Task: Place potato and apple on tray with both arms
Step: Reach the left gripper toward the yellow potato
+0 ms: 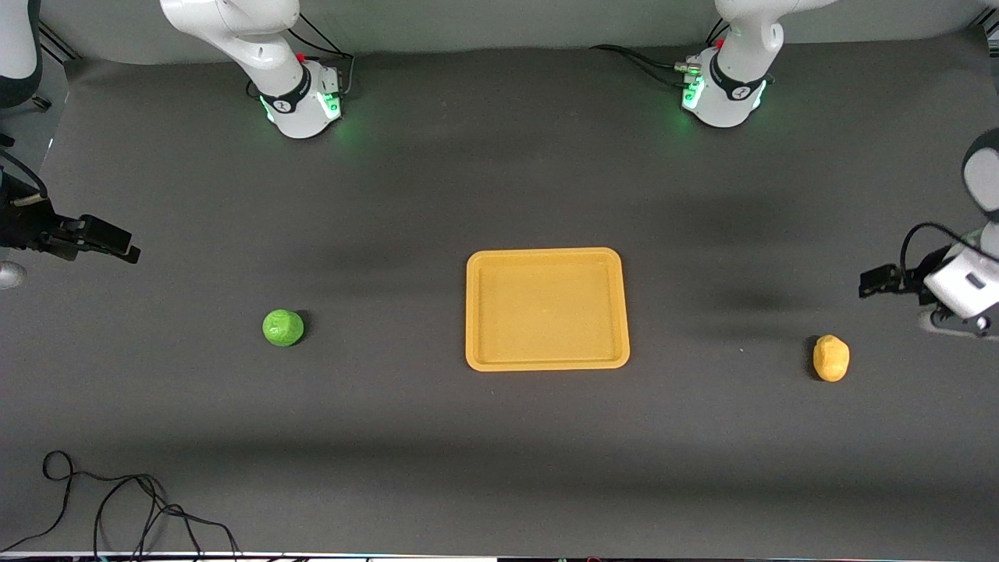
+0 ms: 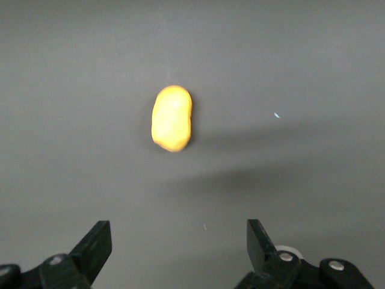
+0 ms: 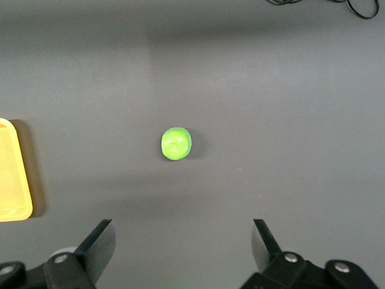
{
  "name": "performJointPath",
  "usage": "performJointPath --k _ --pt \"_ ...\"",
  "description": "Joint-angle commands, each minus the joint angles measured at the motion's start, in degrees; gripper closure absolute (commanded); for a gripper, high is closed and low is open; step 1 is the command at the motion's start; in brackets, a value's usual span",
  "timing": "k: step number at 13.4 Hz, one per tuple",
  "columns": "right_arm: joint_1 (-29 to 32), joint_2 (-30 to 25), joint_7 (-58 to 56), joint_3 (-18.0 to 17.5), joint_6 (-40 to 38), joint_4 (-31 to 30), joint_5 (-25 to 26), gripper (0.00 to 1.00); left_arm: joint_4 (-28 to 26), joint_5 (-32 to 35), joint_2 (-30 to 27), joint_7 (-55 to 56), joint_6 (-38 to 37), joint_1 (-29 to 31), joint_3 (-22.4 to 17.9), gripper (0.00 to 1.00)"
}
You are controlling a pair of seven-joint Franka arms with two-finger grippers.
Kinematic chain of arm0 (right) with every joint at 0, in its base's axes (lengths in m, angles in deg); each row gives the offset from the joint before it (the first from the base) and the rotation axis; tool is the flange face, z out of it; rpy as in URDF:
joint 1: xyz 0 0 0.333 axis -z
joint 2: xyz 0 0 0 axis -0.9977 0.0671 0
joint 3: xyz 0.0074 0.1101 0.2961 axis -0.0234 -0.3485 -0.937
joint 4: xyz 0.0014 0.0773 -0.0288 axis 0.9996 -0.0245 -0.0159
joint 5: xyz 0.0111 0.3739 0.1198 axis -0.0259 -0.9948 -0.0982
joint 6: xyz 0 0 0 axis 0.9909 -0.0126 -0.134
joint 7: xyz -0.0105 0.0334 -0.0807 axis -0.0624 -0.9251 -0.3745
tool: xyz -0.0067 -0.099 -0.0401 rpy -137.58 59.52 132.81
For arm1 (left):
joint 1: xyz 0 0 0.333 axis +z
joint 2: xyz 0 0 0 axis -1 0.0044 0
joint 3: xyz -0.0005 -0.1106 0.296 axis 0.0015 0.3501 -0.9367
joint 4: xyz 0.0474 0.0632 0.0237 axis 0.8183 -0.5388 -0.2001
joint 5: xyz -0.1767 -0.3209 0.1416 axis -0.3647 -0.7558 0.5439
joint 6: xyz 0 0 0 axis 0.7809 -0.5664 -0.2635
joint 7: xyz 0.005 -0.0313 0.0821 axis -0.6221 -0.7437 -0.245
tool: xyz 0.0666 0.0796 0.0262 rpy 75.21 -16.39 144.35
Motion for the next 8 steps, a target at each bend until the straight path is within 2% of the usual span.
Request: performJointPath --k 1,2,7,8 --pt "0.26 0.29 -0.14 -0.09 -0.63 1.17 -0.36 0.00 13.10 0.89 15.05 -1.23 0.32 -1.07 0.81 0.00" --pt "0.26 0.46 -0.23 -0.18 -0.62 1.17 -0.36 0.00 14.78 1.33 17.97 -1.66 1.54 -1.08 0.81 0.01" --pt "0.26 0.38 -0.32 -0.09 -0.36 1.17 -0.36 0.00 15.32 3.09 25.45 -7.02 3.22 -0.11 0.46 0.02" --pt "0.26 0.38 -0.32 -0.09 -0.19 1.08 -0.36 0.00 15.06 2.92 26.86 -8.94 4.62 0.15 0.46 0.08"
